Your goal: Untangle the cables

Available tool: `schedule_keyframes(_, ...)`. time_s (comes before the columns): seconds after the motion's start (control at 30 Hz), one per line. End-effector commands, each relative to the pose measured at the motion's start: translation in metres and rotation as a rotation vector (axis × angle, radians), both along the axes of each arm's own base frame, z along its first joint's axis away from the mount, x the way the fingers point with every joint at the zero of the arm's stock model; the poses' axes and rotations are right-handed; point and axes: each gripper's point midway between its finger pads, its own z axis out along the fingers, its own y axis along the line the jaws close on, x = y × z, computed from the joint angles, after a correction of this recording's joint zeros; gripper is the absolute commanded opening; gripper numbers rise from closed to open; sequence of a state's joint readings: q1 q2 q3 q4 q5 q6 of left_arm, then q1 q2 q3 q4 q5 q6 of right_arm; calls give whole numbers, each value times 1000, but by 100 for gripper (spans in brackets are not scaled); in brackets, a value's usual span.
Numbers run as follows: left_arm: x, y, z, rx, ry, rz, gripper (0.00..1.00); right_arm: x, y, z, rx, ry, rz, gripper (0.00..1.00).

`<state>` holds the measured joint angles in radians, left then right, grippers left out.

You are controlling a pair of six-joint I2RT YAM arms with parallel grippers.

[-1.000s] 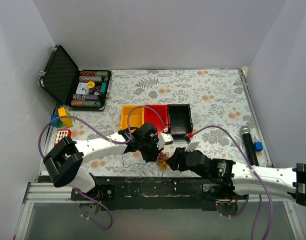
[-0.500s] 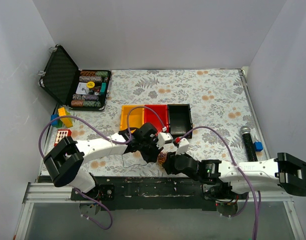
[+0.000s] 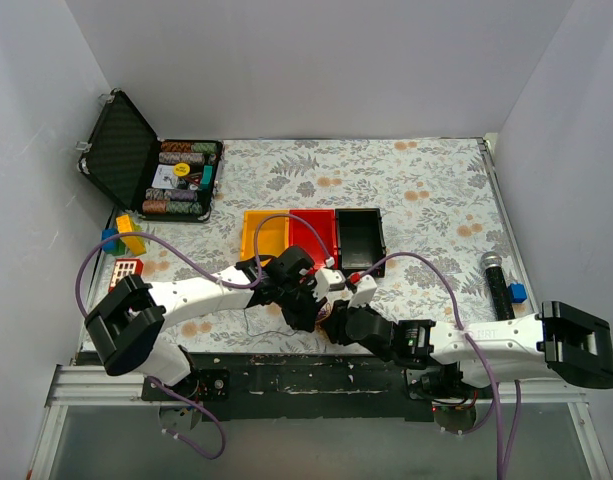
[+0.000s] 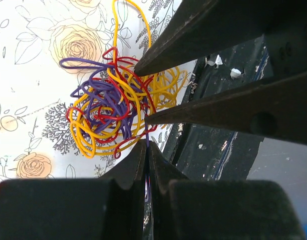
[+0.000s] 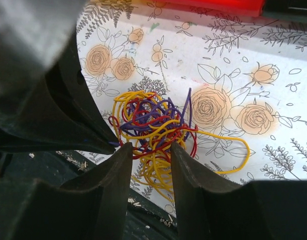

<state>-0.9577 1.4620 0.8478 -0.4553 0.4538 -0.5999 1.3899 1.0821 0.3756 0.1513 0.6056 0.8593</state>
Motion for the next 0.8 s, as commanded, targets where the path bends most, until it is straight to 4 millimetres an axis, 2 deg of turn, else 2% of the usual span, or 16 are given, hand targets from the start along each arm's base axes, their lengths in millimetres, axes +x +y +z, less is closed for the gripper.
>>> schedule_keyframes(0.0, -3, -8, 22, -67, -9, -21, 0, 1, 14, 10, 38, -6, 6, 42)
schedule_keyframes(0.17, -2, -4, 22, -60, -24, -14, 0, -2, 2, -8, 1, 35, -19, 19)
schedule_keyframes(0.27, 9, -1, 30, -63, -60, 4, 0, -7, -7, -17, -11, 67, -24, 1)
schedule_keyframes(0.4, 34, 11, 52, -89, -116, 51, 0, -13, -25, -27, -21, 99, -46, 1)
schedule_keyframes(0.53, 56, 33, 74, -120, -146, 94, 0, -15, -46, -32, -40, 107, -76, 1)
schedule_keyframes(0.77, 67, 63, 99, -138, -203, 102, 0, -15, -76, -41, -100, 130, -146, 1)
